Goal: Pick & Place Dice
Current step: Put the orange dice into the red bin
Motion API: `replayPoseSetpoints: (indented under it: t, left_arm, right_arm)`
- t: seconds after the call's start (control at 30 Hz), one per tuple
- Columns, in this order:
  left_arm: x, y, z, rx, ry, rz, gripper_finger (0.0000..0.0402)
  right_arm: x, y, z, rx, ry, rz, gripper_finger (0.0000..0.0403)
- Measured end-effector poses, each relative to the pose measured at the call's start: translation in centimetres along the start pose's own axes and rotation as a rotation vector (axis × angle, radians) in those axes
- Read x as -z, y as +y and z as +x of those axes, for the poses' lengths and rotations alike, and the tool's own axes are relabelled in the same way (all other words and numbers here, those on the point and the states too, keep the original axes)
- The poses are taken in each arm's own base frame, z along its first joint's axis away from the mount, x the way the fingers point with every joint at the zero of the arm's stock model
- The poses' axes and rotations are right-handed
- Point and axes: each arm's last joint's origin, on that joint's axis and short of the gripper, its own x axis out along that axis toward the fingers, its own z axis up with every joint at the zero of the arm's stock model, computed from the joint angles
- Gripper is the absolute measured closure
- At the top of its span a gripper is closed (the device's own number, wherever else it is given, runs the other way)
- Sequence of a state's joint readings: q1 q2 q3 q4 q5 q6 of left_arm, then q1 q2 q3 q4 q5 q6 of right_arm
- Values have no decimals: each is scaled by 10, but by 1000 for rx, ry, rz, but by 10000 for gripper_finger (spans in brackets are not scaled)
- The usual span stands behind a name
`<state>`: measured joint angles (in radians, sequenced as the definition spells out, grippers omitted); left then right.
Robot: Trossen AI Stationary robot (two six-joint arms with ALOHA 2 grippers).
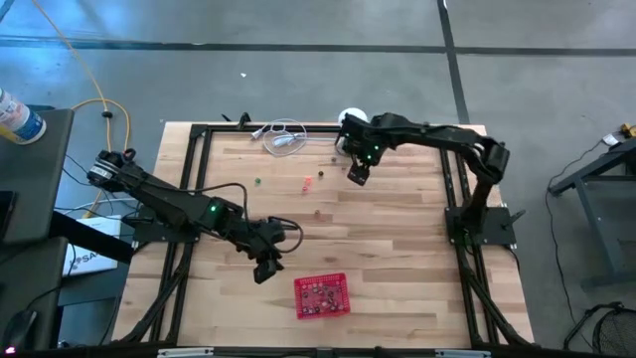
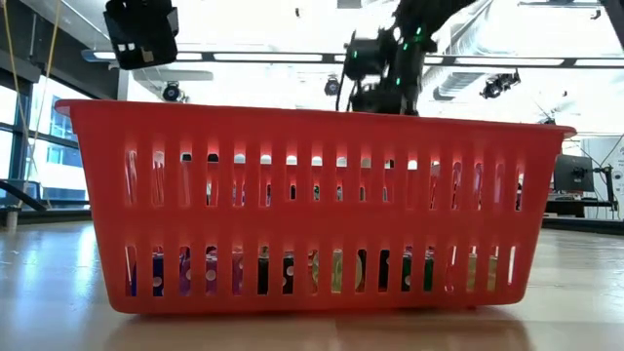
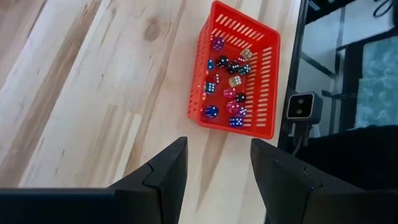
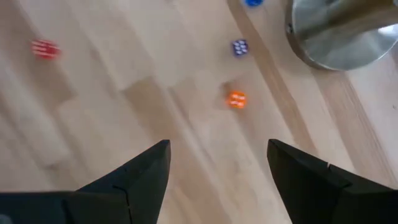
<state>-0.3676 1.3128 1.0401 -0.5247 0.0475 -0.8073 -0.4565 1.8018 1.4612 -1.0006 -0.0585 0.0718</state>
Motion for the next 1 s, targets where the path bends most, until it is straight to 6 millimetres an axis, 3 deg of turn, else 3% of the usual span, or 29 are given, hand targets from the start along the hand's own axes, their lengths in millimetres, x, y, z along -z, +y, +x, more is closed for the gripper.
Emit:
replayPoseSetpoints:
  t: [0.23, 0.43, 1.0]
  left_arm:
    - [0, 2, 0, -35, -10, -89, 233]
    - [-5, 7, 0, -88, -75, -107, 233]
    - [-11, 13, 12, -133, -101, -113, 233]
  right_arm:
    - [-7, -28, 50, 17, 126, 0, 144]
    - [-8, -36, 82, 22, 200, -17, 144]
    - [-16, -26, 96, 30, 137, -145, 144]
